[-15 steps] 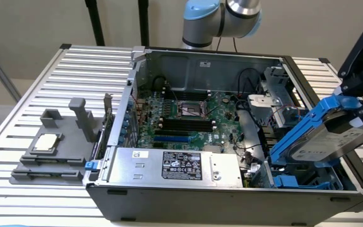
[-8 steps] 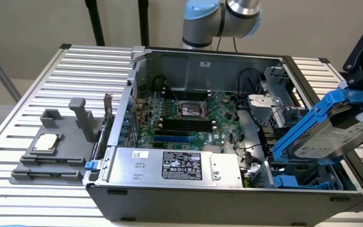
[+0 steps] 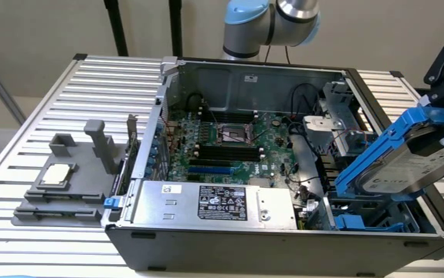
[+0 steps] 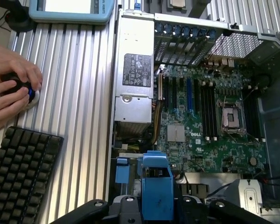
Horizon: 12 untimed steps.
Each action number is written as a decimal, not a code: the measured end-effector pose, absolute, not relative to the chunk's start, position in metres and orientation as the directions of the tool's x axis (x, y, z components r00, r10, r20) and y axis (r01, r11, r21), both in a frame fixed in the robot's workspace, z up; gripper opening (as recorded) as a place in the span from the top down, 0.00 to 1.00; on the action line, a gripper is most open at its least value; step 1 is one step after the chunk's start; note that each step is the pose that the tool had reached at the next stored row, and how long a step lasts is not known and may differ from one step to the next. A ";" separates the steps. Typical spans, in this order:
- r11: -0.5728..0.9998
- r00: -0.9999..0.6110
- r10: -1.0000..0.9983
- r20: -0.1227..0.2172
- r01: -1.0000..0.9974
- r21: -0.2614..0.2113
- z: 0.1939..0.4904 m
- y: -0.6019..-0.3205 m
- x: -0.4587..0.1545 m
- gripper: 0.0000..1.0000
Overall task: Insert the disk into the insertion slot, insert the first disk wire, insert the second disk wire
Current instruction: 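Insert the disk into the insertion slot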
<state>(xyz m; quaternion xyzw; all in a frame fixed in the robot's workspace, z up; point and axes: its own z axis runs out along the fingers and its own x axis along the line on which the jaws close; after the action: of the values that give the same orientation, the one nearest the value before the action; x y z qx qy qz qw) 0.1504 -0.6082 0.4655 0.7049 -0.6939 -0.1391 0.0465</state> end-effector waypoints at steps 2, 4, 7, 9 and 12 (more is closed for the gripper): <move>-0.033 -0.002 -0.991 -0.132 -0.965 0.258 0.463 -0.608 0.150 0.68; -0.033 -0.002 -0.991 -0.133 -0.966 0.258 0.461 -0.608 0.150 0.68; -0.033 -0.002 -0.991 -0.132 -0.966 0.258 0.460 -0.605 0.150 0.68; -0.033 -0.002 -0.991 -0.132 -0.966 0.258 0.460 -0.602 0.151 0.68; -0.033 -0.002 -0.991 -0.132 -0.966 0.258 0.459 -0.598 0.151 0.68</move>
<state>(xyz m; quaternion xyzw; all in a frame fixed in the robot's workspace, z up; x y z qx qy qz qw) 0.1512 -0.5984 0.4589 0.7050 -0.6939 -0.1392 0.0460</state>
